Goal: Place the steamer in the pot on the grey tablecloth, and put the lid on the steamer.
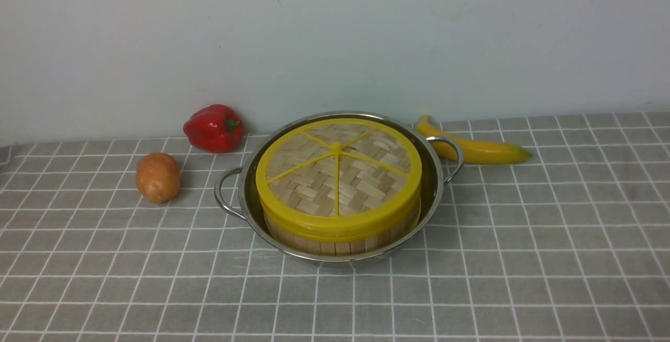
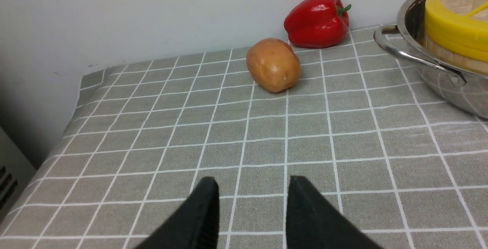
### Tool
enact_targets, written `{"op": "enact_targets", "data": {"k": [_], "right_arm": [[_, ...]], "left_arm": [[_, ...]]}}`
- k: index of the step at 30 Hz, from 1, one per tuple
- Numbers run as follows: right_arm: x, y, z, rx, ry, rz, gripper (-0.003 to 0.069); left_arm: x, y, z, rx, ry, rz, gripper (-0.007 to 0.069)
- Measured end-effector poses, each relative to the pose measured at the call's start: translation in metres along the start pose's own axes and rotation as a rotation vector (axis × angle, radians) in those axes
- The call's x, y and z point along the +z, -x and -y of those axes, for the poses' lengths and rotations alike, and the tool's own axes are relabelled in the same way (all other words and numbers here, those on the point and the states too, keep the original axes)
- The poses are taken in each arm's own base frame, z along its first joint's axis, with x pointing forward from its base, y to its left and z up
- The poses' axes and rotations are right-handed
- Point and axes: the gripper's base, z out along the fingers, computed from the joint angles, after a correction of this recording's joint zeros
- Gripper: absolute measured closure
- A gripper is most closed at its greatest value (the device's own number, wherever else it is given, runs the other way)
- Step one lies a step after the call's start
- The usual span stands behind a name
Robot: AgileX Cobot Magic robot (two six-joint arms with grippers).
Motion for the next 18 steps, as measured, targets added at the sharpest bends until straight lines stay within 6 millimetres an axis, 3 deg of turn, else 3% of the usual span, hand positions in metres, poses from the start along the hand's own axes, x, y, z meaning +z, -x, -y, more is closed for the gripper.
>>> {"op": "enact_targets", "data": {"k": [18], "right_arm": [[0.0, -0.0006, -0.0023, 0.034, 0.036, -0.008, 0.0419]], "left_arm": [[0.0, 0.0, 0.0, 0.0, 0.0, 0.0, 0.0382]]}}
